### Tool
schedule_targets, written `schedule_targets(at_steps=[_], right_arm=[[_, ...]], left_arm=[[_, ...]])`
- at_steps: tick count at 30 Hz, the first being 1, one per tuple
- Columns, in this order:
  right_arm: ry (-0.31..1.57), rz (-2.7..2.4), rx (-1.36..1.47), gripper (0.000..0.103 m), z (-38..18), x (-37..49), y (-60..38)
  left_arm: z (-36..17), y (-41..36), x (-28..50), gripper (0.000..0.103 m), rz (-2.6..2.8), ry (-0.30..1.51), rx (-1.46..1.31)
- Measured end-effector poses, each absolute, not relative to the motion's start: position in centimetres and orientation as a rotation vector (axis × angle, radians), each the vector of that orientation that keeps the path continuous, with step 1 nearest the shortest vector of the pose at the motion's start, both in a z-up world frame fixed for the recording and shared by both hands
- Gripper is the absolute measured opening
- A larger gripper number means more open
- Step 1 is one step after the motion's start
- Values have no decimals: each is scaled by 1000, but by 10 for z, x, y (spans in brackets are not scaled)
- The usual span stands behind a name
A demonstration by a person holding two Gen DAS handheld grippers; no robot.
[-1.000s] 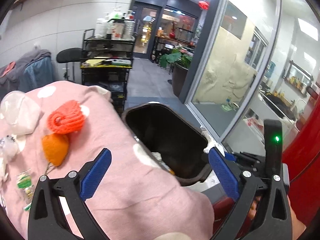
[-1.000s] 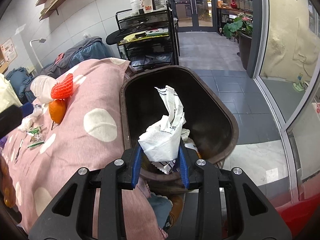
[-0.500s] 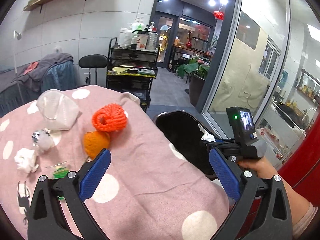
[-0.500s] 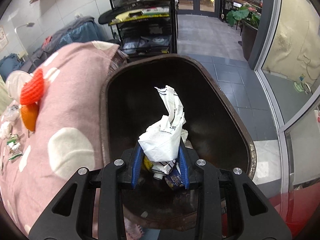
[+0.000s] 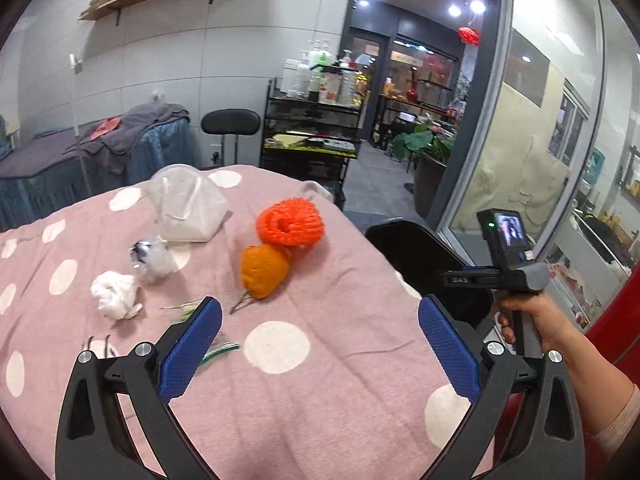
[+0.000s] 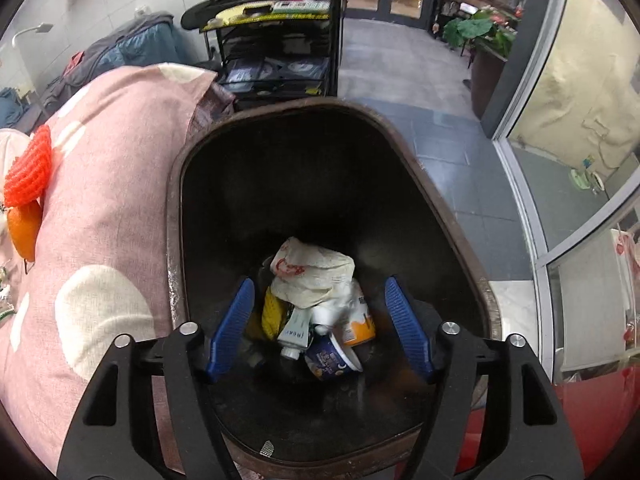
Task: Collect trash
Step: 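Grasp the green snack wrapper with the right tool while the left tool grasps the white tissue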
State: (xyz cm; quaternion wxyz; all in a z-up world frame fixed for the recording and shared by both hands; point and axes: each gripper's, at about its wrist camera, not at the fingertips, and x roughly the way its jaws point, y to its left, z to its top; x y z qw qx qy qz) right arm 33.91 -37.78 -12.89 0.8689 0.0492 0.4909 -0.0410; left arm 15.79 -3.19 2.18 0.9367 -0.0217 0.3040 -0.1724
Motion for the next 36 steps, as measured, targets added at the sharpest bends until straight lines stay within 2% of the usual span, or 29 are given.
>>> schedule_targets(at_steps=[4,7,22,36], right_arm=[[972,-89,115,71,-112,329,-376],[921,-78,130,85,-94,317,-370],[825,236,161,88,-38,267,-268],[865,409,120,89,-41,249,-182]], left_arm=[[19,-12,156,97,-308,626,-48],[16,4,154,97,-283,637,-66],[3,70,139,97,-142,692,-75],[-13,125,152,97,-81,756,-150]])
